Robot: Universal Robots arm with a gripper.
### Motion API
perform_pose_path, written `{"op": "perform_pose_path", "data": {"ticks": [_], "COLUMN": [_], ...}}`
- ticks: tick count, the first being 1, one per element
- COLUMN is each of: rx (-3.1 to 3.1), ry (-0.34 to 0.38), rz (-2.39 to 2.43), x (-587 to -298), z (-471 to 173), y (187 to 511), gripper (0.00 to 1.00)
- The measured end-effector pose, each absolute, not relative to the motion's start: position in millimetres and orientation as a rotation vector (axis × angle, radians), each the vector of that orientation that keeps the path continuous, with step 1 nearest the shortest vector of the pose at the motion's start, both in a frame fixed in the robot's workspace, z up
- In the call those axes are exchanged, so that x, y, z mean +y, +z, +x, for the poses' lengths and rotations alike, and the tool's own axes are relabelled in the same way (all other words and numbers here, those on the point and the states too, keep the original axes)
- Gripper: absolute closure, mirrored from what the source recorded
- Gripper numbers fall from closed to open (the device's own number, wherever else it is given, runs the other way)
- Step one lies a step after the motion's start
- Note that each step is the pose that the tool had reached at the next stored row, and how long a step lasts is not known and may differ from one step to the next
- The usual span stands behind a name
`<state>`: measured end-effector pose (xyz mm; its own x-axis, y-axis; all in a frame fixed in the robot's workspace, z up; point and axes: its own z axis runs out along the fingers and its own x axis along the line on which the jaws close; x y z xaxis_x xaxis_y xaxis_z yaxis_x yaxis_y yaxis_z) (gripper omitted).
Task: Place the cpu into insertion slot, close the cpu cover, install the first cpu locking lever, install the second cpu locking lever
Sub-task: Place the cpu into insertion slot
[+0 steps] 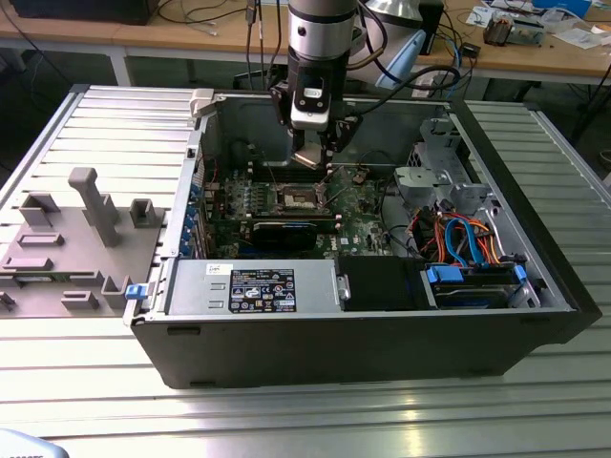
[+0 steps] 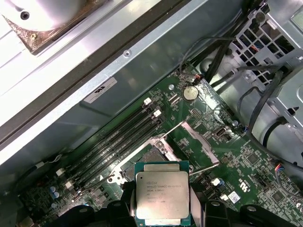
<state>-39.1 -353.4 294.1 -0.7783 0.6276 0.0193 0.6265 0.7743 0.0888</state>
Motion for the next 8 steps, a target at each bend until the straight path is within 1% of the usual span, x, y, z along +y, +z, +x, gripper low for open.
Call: {"op": "perform_pose_path", "data": {"ticks": [8], "rx": [2.943], "ry": [0.141], "rz": [1.056], "x": [-353.4], "z": [-39.1], "y": [294.0], "gripper": [0.45]}}
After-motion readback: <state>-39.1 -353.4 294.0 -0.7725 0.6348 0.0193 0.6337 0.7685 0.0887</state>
